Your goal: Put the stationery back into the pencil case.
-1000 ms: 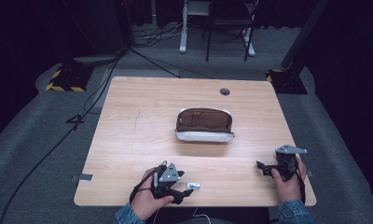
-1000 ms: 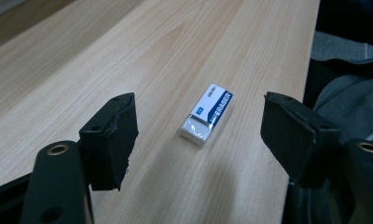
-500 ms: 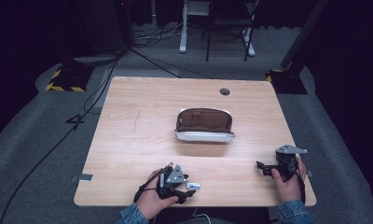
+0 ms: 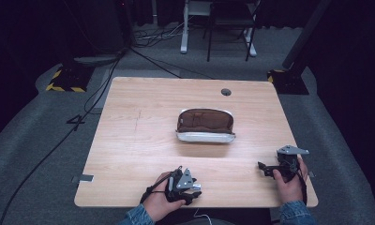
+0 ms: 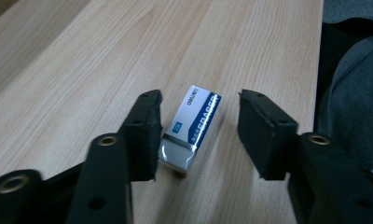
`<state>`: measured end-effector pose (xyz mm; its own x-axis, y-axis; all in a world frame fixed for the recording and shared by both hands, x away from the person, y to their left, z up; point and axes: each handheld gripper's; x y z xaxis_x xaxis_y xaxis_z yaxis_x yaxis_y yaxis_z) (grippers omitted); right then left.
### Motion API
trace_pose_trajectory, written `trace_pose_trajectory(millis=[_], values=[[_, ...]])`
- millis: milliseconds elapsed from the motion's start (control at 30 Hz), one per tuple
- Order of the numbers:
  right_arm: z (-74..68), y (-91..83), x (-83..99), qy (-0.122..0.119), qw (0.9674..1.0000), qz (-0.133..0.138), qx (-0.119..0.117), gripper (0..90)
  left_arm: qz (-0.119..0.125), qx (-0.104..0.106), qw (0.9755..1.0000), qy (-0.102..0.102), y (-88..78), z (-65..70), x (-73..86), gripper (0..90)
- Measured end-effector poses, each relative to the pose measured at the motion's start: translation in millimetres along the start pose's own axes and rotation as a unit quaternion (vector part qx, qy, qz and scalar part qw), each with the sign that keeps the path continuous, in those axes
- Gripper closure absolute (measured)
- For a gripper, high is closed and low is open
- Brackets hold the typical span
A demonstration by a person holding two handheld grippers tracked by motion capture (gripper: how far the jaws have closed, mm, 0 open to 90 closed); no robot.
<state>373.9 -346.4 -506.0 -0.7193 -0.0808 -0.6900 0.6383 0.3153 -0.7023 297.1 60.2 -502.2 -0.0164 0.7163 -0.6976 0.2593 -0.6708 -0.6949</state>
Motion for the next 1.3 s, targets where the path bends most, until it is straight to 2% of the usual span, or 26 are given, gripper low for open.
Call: trace_pose_trajectory(millis=[167,533,633,900,1033,1133,1300], values=[[0.0,0.0,0.0,0.0,1.0,0.0,0.0,0.6,-0.001,0.001,1.0,-0.004,-2.6,-2.4,2.1,71.4],[0.0,0.0,0.0,0.0,1.0,0.0,0.0,0.6,0.0,0.011,0.9999,-0.001,-4.9,-1.7,0.4,72.6],[0.0,0.0,0.0,0.0,1.0,0.0,0.0,0.6,0.018,0.014,0.9997,-0.007,-13.3,-1.1,-5.1,72.6],[-0.2,-0.1,0.0,0.0,1.0,0.0,0.0,0.6,0.025,0.014,0.9994,-0.019,-26.6,-6.4,-14.5,72.6],[-0.2,-0.1,0.1,-0.001,1.0,0.0,0.0,0.7,0.033,0.018,0.9992,-0.014,-35.8,-11.0,-22.9,72.6],[-0.2,-0.1,0.1,-0.001,1.0,0.001,0.0,0.7,0.041,0.023,0.9987,-0.018,-43.0,-14.5,-28.2,72.6],[-0.2,-0.2,0.1,0.0,1.0,0.0,0.001,0.7,0.045,0.009,0.9988,-0.016,-55.0,-23.3,-35.9,72.6]])
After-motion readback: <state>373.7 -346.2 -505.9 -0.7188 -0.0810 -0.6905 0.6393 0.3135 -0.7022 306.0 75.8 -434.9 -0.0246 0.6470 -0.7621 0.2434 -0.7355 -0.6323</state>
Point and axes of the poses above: each handheld gripper's, and its own axes: y roughly forward along the jaws, x roughly out of its underside, z roughly to its right, and after that the axes turned 15 degrees about y, right-handed
